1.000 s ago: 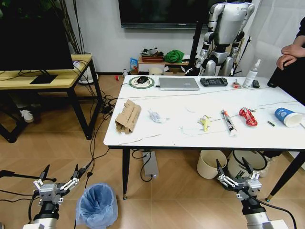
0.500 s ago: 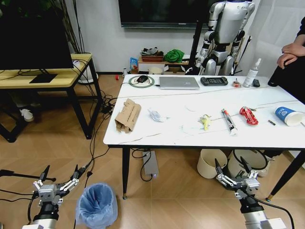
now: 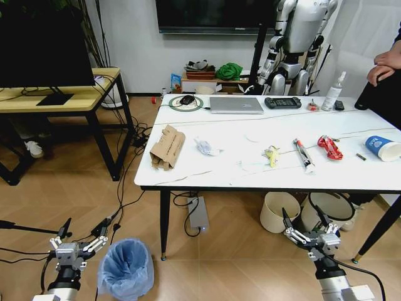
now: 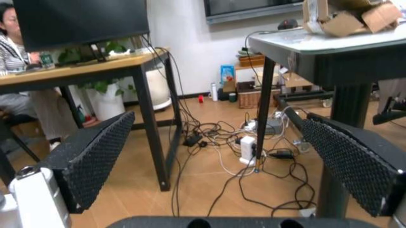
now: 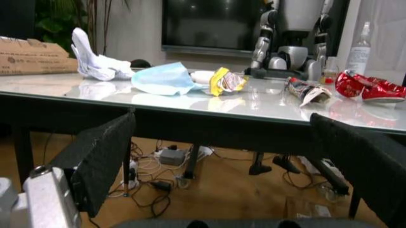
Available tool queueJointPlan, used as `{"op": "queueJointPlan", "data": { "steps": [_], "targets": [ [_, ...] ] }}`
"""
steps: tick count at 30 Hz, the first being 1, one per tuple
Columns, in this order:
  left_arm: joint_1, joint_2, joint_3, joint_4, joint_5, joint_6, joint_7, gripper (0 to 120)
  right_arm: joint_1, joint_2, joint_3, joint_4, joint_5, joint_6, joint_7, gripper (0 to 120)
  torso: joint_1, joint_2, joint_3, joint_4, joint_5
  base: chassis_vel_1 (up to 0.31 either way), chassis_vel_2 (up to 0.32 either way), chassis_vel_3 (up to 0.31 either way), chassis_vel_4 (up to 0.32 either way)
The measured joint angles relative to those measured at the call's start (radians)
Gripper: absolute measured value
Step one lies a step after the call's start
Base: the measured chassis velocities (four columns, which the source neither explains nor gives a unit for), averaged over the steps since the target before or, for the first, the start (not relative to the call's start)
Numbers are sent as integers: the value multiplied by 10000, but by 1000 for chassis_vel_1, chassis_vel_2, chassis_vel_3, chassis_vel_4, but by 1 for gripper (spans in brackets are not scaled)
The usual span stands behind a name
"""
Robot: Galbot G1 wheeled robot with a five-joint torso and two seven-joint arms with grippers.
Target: Pick up the trash bin and place the trash from the table into it.
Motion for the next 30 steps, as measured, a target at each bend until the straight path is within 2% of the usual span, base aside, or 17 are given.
{"op": "queueJointPlan", "data": {
  "steps": [30],
  "targets": [
    [-58,90,13,171,-165,183,40,100,161,0,-35,-504,-148,141,-9,100,-592,-1393,-805,0,0,0,0,0,0]
  ]
}}
